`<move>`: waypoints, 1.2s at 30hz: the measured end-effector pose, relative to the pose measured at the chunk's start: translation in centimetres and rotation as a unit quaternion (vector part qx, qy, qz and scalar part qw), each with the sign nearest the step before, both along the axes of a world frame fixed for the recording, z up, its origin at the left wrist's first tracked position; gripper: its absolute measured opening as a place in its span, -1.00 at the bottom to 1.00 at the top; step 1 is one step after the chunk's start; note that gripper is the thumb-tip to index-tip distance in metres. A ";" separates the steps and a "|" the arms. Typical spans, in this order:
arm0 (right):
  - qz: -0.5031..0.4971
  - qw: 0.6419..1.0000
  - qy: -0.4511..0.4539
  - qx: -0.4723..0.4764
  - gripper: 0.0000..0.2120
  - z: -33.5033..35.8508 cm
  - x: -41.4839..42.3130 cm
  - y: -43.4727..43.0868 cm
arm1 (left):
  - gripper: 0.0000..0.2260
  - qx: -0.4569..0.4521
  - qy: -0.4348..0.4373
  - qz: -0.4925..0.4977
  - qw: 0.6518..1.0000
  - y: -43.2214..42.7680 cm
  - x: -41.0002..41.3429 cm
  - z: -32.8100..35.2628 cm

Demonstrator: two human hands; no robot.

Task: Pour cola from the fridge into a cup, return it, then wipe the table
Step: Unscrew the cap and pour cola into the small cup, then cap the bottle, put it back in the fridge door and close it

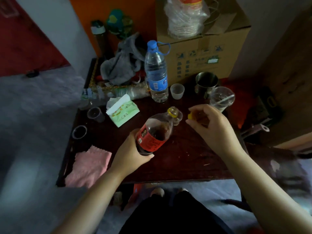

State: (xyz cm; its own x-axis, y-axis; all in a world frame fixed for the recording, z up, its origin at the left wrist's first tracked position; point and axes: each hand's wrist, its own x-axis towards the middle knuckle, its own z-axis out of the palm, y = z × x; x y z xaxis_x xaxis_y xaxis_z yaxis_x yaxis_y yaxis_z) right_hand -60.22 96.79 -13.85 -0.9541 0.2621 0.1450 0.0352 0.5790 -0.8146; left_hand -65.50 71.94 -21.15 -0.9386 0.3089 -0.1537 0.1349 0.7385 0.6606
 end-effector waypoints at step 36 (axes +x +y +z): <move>-0.243 0.969 0.037 -0.027 -0.74 5.1 12.6 -18.9 | -0.24 0.086 0.022 -0.399 0.913 -10.2 0.3 1.6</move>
State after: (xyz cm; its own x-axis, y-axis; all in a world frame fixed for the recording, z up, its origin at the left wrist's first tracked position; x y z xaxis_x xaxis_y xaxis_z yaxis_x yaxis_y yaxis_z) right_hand -47.63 77.86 -8.73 -0.7043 0.6864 0.1809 0.2337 0.4648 -0.8540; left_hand -65.20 61.70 -19.55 -0.4090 0.9125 -0.0066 0.6128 0.2801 0.7389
